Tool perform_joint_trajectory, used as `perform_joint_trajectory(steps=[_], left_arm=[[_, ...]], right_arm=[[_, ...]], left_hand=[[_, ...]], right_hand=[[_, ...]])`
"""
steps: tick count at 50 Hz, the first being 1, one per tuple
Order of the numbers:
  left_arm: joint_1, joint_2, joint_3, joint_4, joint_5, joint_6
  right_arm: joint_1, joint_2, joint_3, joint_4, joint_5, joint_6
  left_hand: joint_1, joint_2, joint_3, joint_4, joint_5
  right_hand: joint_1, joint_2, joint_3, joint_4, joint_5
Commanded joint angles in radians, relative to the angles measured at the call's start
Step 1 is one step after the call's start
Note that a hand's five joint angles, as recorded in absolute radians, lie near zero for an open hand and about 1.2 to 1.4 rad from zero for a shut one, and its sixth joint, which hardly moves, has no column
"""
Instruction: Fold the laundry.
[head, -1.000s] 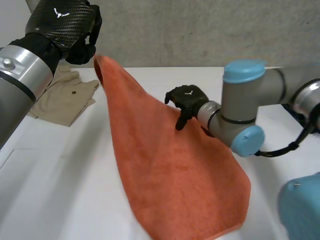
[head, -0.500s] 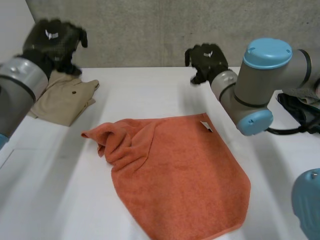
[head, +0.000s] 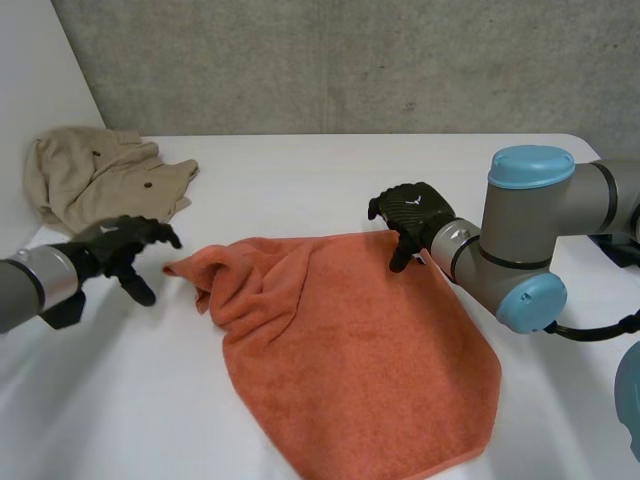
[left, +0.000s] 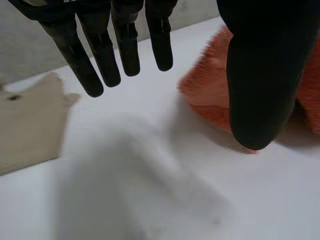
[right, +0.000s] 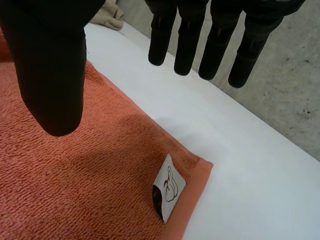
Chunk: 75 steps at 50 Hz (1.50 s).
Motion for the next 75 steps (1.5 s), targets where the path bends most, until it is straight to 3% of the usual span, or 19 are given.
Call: perform_joint_trajectory(steps=[1, 6, 9, 14, 19, 25, 34, 39, 45, 46, 47, 48, 55, 63, 68, 72, 75], left_arm=[[-0.065, -0.034, 0.036, 0.031, 0.002, -0.054], [-0.111, -0.066, 0.063, 0.042, -0.025, -0.122], [-0.128, -0.077, 0.091, 0.04, -0.059, -0.14], [-0.144, -0.032, 0.157, 0.007, -0.156, -0.125], [-0.184, 0.119, 0.212, -0.095, -0.251, -0.079], [-0.234, 0.299, 0.244, -0.147, -0.265, -0.047], [-0.329, 0.465, 0.264, -0.167, -0.259, 0.071], [-0.363, 0.494, 0.261, -0.182, -0.266, 0.113], [-0.372, 0.497, 0.252, -0.181, -0.277, 0.14], [-0.371, 0.495, 0.25, -0.181, -0.28, 0.145], [-0.369, 0.494, 0.249, -0.181, -0.28, 0.148], [-0.368, 0.495, 0.249, -0.181, -0.28, 0.151], [-0.291, 0.476, 0.272, -0.176, -0.283, 0.179], [-0.254, 0.411, 0.436, -0.129, -0.309, 0.136], [-0.282, 0.391, 0.499, -0.139, -0.343, 0.09], [-0.314, 0.397, 0.49, -0.161, -0.354, 0.074], [-0.332, 0.425, 0.464, -0.165, -0.357, 0.078]], right_arm=[[0.0, 0.029, -0.041, 0.004, 0.005, 0.006], [-0.003, 0.04, -0.058, 0.019, 0.007, 0.006], [-0.007, 0.039, -0.064, 0.022, 0.007, 0.006], [-0.014, 0.034, -0.082, 0.022, 0.001, 0.006], [-0.009, 0.04, -0.13, 0.03, -0.005, 0.004], [-0.004, 0.059, -0.185, 0.074, -0.068, 0.01], [0.043, 0.14, -0.308, 0.09, -0.249, 0.156], [0.078, 0.221, -0.404, 0.071, -0.26, 0.253], [0.123, 0.321, -0.503, 0.062, -0.268, 0.331], [0.134, 0.339, -0.525, 0.057, -0.271, 0.33], [0.138, 0.342, -0.539, 0.054, -0.266, 0.323], [0.138, 0.344, -0.553, 0.051, -0.259, 0.322], [0.091, 0.245, -0.648, -0.051, 0.04, 0.317], [0.005, 0.021, -0.564, -0.24, 0.111, 0.313], [-0.007, -0.056, -0.417, -0.245, 0.058, 0.352], [-0.004, -0.063, -0.28, -0.207, -0.079, 0.403], [-0.004, -0.043, -0.207, -0.182, -0.214, 0.428]], left_hand=[[0.038, 0.046, 0.045, 0.063, 0.067], [0.272, 0.28, 0.279, 0.297, 0.301], [0.949, 0.957, 0.955, 0.974, 0.978], [0.951, 0.959, 0.958, 0.976, 0.98], [0.951, 0.959, 0.958, 0.976, 0.98], [0.951, 0.959, 0.958, 0.976, 0.98], [0.951, 0.959, 0.958, 0.976, 0.98], [0.951, 0.959, 0.958, 0.976, 0.98], [0.951, 0.959, 0.958, 0.976, 0.98], [0.951, 0.959, 0.958, 0.976, 0.98], [0.951, 0.959, 0.958, 0.976, 0.98], [0.951, 0.959, 0.958, 0.976, 0.98], [0.951, 0.959, 0.958, 0.976, 0.98], [0.951, 0.959, 0.958, 0.976, 0.98], [0.951, 0.959, 0.958, 0.976, 0.98], [0.951, 0.959, 0.958, 0.976, 0.98], [0.951, 0.959, 0.958, 0.976, 0.98]], right_hand=[[-0.055, -0.043, -0.046, -0.048, -0.018], [-0.055, -0.043, -0.046, -0.048, -0.018], [-0.055, -0.043, -0.046, -0.048, -0.018], [-0.107, -0.096, -0.098, -0.101, -0.07], [-0.289, -0.277, -0.28, -0.282, -0.252], [-0.333, -0.322, -0.325, -0.327, -0.297], [-0.333, -0.322, -0.325, -0.327, -0.297], [-0.331, -0.319, -0.322, -0.324, -0.294], [0.041, 0.053, 0.05, 0.048, 0.078], [0.452, 0.464, 0.461, 0.459, 0.489], [0.785, 0.796, 0.793, 0.791, 0.821], [0.887, 0.899, 0.896, 0.894, 0.924], [0.888, 0.9, 0.897, 0.895, 0.925], [0.888, 0.9, 0.897, 0.895, 0.925], [0.888, 0.9, 0.897, 0.895, 0.925], [0.164, 0.176, 0.173, 0.171, 0.201], [-0.077, -0.066, -0.069, -0.071, -0.041]])
